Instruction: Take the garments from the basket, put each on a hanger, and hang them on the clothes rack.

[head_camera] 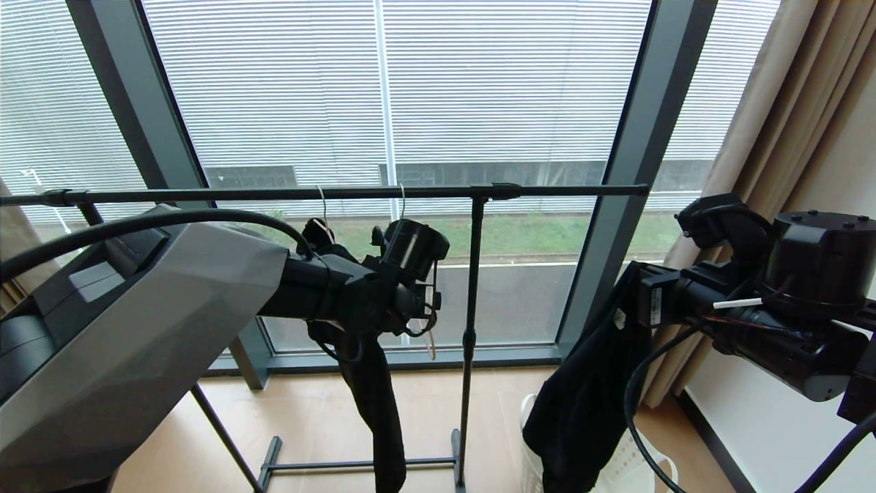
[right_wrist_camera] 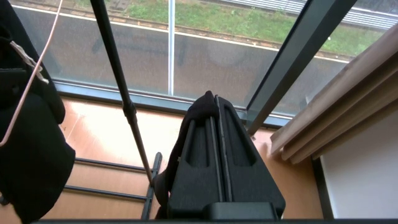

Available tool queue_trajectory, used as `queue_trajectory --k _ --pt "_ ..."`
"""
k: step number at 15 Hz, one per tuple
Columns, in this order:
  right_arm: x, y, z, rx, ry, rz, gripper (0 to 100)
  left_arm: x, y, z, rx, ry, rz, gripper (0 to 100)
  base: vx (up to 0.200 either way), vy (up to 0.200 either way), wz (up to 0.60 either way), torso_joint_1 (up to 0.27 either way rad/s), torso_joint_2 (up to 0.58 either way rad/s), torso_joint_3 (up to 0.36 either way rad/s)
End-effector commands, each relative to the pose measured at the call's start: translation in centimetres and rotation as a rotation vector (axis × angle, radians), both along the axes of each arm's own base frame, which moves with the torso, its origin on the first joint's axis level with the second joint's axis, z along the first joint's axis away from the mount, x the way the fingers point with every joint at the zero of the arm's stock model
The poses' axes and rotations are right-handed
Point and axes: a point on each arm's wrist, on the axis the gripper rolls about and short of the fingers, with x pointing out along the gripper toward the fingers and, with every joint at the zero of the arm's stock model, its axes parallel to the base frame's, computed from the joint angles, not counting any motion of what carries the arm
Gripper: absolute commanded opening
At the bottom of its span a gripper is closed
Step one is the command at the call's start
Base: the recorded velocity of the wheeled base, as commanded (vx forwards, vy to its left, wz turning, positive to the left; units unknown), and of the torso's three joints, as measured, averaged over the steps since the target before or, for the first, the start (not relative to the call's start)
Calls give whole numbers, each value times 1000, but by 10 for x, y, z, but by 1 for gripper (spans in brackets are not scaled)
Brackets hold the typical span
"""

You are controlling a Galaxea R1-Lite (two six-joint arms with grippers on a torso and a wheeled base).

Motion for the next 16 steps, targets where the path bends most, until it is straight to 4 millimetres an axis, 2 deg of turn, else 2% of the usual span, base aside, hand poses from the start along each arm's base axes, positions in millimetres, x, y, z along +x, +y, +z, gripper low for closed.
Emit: queue_trajectory --k 1,5,7,11,16 --pt "0 0 0 1 -1 0 0 -3 2 8 -6 -12 4 100 0 0 0 0 0 0" --pt "0 0 0 0 0 0 0 -2 2 8 -18 -15 20 100 0 0 0 0 0 0" --pt "0 0 0 0 0 0 0 -3 -6 9 -27 -27 2 100 0 0 0 0 0 0" --pt "0 0 0 0 0 0 0 5 -24 -3 -29 -33 -21 100 0 0 0 0 0 0" --pt "0 0 -1 -1 3 0 0 14 -30 -16 -40 -31 -10 100 0 0 0 0 0 0"
